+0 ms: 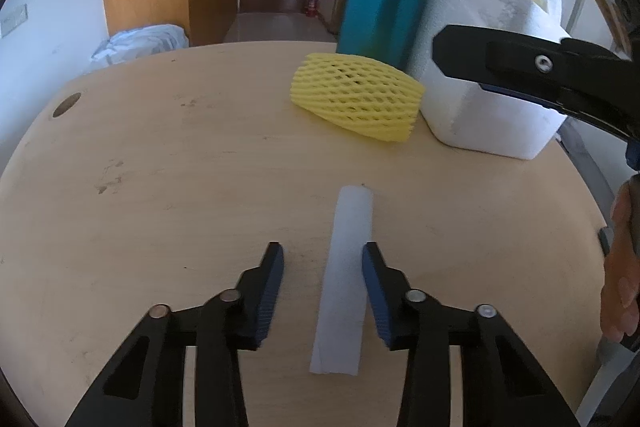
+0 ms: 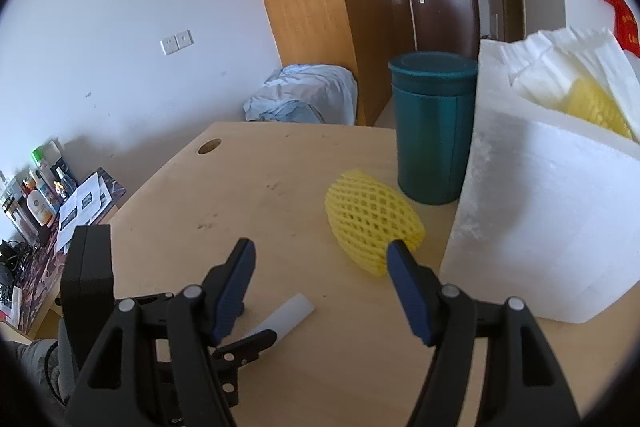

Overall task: Organize soft objects
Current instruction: 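Lower the left tool onto the white foam strip and close on it, then lift the foam strip with the left tool while the right tool reaches the yellow net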

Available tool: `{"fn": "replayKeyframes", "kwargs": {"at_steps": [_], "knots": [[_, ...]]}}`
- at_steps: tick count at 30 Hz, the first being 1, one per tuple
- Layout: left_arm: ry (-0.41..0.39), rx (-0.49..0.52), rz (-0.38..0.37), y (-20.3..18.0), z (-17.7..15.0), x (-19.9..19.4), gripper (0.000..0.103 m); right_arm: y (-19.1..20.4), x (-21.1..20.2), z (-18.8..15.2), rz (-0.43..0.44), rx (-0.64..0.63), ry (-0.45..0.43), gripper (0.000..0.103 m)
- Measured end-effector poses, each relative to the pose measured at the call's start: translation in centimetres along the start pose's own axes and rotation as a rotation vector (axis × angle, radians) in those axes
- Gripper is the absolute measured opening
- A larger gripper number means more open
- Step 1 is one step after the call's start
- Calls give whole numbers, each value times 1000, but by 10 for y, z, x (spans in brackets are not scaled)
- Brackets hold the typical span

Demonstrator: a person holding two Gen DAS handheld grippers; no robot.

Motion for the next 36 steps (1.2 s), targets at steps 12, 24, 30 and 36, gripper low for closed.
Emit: {"fn": "replayKeyframes", "kwargs": {"at_steps": [12, 24, 30, 36], "knots": [[10, 39, -34, -6, -3, -2, 21, 0, 1, -3, 3, -9, 3, 72], [3, 34, -20, -8, -3, -3, 13, -2, 2, -3, -2, 2, 0, 72], [-25, 64, -22, -5, -2, -15, 6, -1, 7, -4, -9, -7, 16, 72], [-52, 41, -18, 11, 2, -27, 6, 3, 18, -3, -21, -30, 40, 72]]}}
Point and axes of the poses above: each gripper's, at about its wrist camera, not at the fingertips, and x roughly the way its jaws point, y to its left, z to its top, the point moved 3 cm from there along x, roughly the way its jaws point, and after that the axes turned 8 degrees about -x, right-handed, at the moved point
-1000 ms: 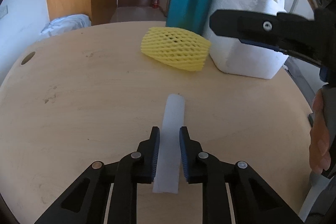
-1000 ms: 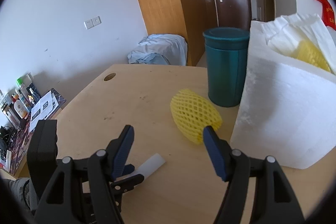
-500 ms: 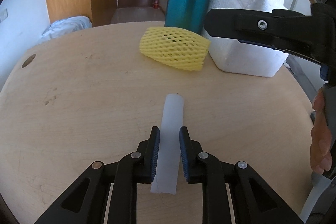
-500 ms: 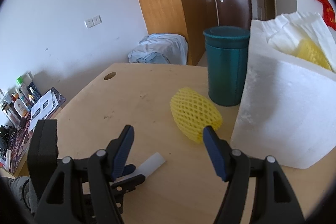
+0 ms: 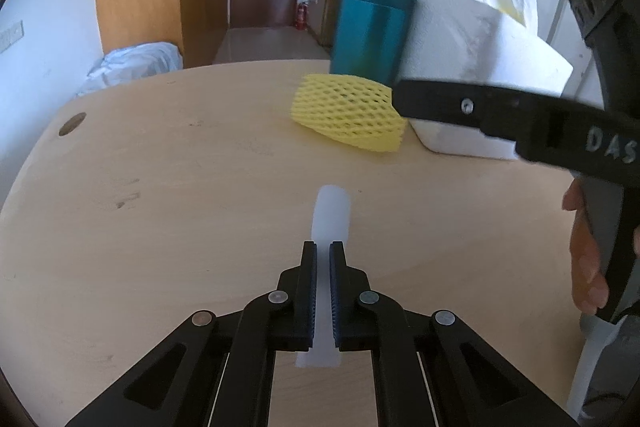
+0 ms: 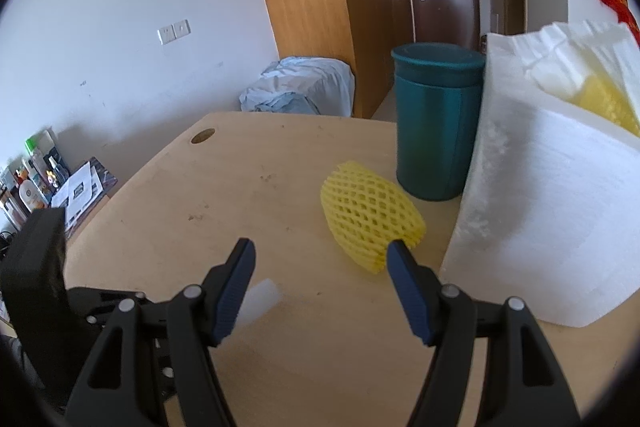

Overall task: Organize soft objects
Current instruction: 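Lift the foam strip with the left tool while the right tool reaches the yellow net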

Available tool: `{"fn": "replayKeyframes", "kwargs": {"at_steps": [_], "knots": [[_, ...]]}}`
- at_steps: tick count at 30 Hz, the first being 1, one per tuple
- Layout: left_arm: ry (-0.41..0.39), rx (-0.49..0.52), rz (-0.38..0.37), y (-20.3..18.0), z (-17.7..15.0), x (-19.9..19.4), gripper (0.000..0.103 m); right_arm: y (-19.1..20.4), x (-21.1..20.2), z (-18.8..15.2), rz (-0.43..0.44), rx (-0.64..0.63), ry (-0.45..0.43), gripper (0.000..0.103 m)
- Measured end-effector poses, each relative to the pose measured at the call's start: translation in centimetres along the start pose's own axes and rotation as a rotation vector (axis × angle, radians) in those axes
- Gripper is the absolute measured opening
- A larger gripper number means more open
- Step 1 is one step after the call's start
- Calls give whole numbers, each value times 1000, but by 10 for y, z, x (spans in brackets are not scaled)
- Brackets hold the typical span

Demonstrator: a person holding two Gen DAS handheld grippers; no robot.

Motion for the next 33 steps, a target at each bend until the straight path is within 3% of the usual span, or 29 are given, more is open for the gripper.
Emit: {"fn": "replayKeyframes", "kwargs": {"at_steps": [23, 33], "knots": [[-98, -65, 0, 39, 12, -39, 6, -13, 46, 2, -105, -41, 98, 72], [-135, -102, 22, 55, 13, -57, 6, -8, 46, 19, -122, -78, 72, 72]]}}
Point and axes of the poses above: each gripper's, at about its wrist camera, not at the fingertips, and x roughly the way its jaws point, y to its left, z to its top, the point moved 3 cm from there along x, roughly the way its jaws point, and after that the axes turned 8 degrees about -x, right-handed, at the moved point
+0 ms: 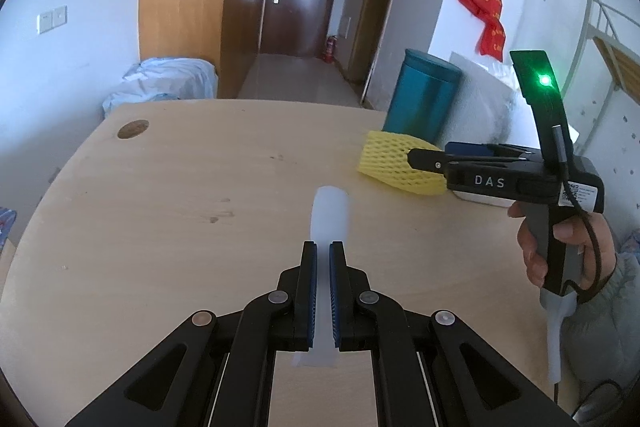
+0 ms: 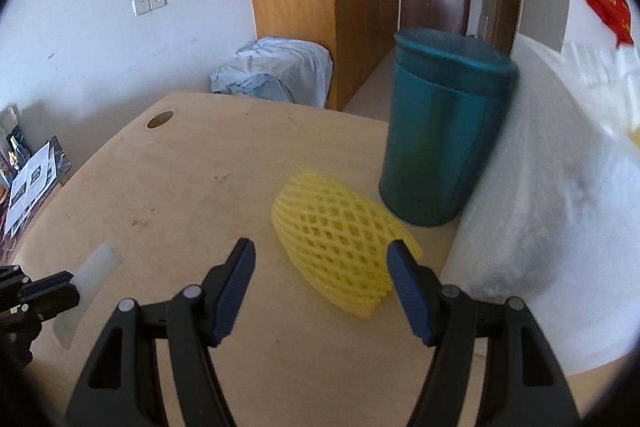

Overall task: Organize soft objects
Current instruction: 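Lift the foam strip with the left tool while the right tool reaches the yellow net, then close the right tool on the yellow foam net and lift it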

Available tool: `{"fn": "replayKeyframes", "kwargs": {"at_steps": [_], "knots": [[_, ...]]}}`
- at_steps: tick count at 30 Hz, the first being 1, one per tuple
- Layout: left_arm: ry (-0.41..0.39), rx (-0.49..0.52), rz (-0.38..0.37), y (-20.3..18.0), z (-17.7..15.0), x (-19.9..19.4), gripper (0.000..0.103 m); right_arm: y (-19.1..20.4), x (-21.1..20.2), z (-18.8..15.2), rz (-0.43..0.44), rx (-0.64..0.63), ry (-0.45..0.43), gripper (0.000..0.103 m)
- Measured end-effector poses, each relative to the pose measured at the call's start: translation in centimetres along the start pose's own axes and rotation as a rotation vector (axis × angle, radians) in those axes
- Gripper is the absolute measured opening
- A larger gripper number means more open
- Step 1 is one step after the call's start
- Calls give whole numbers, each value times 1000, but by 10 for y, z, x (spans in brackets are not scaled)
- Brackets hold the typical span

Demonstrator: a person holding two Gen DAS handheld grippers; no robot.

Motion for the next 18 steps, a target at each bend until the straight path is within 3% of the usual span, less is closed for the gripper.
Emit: {"fn": "replayKeyframes", "kwargs": {"at_steps": [5, 13, 16, 18], "knots": [[6, -5, 0, 2, -2, 0, 6, 8, 19, -1, -55, -59, 44, 72], [0, -9, -6, 3, -3, -3, 6, 1, 34, -6, -19, -16, 76, 71], [4, -14, -7, 5, -3, -2, 6, 1, 37, -6, 7, -3, 96, 41], [3, -11, -8, 4, -4, -3, 6, 3, 39, -8, 14, -2, 109, 31]]}}
Point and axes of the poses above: each gripper's, at about its wrist camera, not at the fingertips, and x roughly the way its jaws point, y to its left, z to its top, the point moved 3 cm from there along x, roughly the way its jaws point, and after that the axes turned 8 degrees about -x, right-handed, at the moved point
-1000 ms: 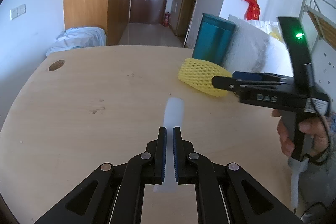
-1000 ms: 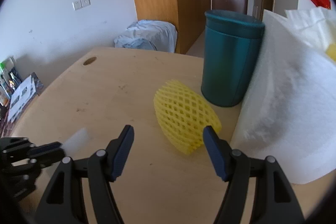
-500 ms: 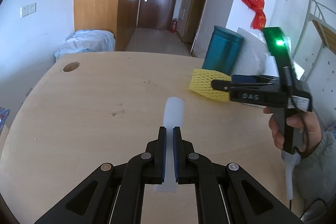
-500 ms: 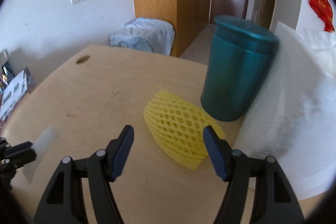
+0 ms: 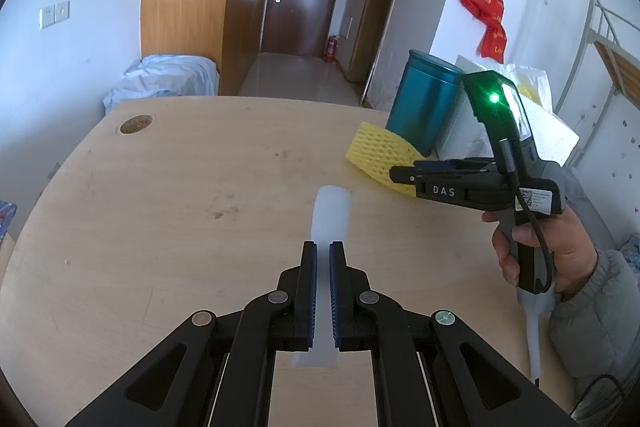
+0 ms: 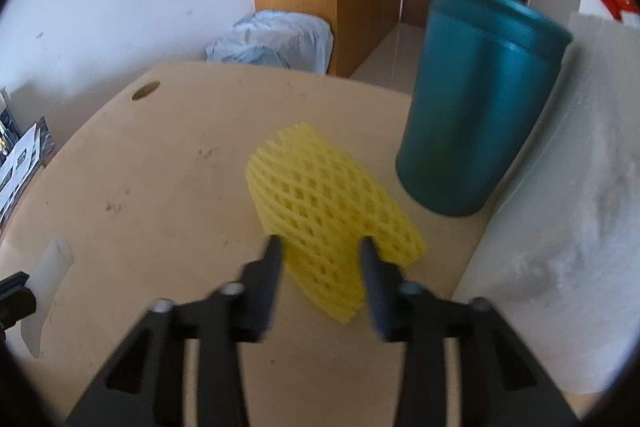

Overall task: Organize soft objects
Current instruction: 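Close the right tool on the yellow foam net and lift it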

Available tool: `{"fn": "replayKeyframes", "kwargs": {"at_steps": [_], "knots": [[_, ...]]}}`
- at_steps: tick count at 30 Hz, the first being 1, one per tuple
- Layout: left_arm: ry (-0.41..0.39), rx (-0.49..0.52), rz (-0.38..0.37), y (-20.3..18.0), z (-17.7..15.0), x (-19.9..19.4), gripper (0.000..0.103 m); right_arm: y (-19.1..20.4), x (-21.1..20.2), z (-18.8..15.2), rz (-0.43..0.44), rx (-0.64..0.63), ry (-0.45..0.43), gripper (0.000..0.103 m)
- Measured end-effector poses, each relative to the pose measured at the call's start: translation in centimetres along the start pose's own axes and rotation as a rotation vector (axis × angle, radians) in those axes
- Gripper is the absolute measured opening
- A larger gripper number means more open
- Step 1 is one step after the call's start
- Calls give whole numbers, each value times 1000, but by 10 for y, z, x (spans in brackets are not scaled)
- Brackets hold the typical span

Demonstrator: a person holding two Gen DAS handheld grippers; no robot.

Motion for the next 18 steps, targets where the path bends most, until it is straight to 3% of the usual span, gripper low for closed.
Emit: {"fn": "replayKeyframes", "kwargs": {"at_steps": [2, 4, 18], "knots": [[-3, 0, -2, 0, 0, -1, 6, 2, 1, -3, 9, -5, 13, 18], [-4, 1, -4, 0, 0, -2, 6, 3, -2, -4, 8, 0, 10, 12], [-30, 10, -28, -5, 2, -14, 6, 28, -71, -36, 106, 92, -28, 11]]}}
Point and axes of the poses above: each gripper's, at about its wrist camera, not at the fingertips, and x roughly the way its jaws point, y to its left, z to its top, the point moved 3 cm from there along x, roughly the way its jaws point, and after that the axes turned 8 degrees about -x, right-handed, at the moved point
